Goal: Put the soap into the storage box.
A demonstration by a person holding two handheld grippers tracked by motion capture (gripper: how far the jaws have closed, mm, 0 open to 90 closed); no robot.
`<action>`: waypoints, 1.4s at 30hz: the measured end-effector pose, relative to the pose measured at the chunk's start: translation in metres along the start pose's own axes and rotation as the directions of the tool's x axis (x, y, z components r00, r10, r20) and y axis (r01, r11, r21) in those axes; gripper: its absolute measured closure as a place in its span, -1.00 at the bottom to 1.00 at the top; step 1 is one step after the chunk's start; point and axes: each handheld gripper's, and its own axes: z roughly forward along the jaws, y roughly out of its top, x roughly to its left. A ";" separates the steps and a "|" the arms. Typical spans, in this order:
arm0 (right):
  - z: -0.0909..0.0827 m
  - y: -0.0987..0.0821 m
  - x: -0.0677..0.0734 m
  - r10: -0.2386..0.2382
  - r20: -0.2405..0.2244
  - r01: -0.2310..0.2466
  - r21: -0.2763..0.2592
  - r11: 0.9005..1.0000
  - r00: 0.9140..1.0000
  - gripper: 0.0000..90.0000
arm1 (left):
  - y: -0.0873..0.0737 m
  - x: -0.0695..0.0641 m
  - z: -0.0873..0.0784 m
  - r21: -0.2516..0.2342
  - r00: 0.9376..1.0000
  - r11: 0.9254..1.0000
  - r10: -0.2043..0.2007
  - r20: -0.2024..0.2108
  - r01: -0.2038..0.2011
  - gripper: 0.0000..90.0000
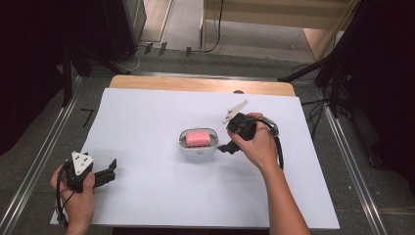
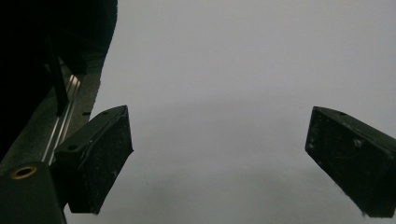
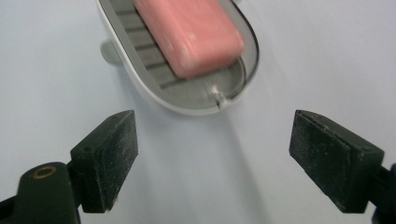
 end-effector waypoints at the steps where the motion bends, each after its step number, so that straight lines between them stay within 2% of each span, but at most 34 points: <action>1: -0.002 -0.005 -0.001 0.008 0.007 -0.008 -0.002 1.000 1.000 -0.64 | 0.000 0.000 0.000 0.001 1.000 1.000 0.000 0.000 0.000 -0.82; 8: -0.010 -0.034 -0.002 0.061 0.051 -0.061 0.008 0.998 0.997 -0.65 | 0.000 0.000 0.000 0.001 1.000 1.000 0.002 0.000 -0.002 -0.82; 14: -0.015 -0.057 -0.001 0.118 0.074 -0.118 -0.003 0.993 0.990 -0.65 | 0.000 0.000 0.000 0.002 1.000 1.000 0.002 0.000 -0.002 -0.82; 25: -0.023 -0.089 0.001 0.169 0.108 -0.166 -0.041 0.985 0.980 -0.65 | 0.000 0.000 0.000 0.002 1.000 1.000 0.005 -0.002 -0.005 -0.82; 33: -0.027 -0.116 0.004 0.216 0.129 -0.208 -0.070 0.976 0.968 -0.65 | 0.000 -0.001 0.000 0.002 1.000 1.000 0.010 -0.003 -0.010 -0.82; 36: -0.029 -0.129 0.006 0.242 0.142 -0.231 -0.091 0.969 0.960 -0.65 | 0.000 -0.001 0.000 0.003 1.000 1.000 0.011 -0.006 -0.011 -0.82; 40: -0.030 -0.138 0.008 0.253 0.155 -0.239 -0.104 0.965 0.955 -0.65 | 0.000 -0.001 0.000 0.002 1.000 1.000 0.012 -0.005 -0.012 -0.82; 42: -0.031 -0.144 0.011 0.263 0.171 -0.245 -0.118 0.962 0.949 -0.66 | 0.000 -0.001 0.000 0.003 1.000 1.000 0.012 -0.004 -0.012 -0.82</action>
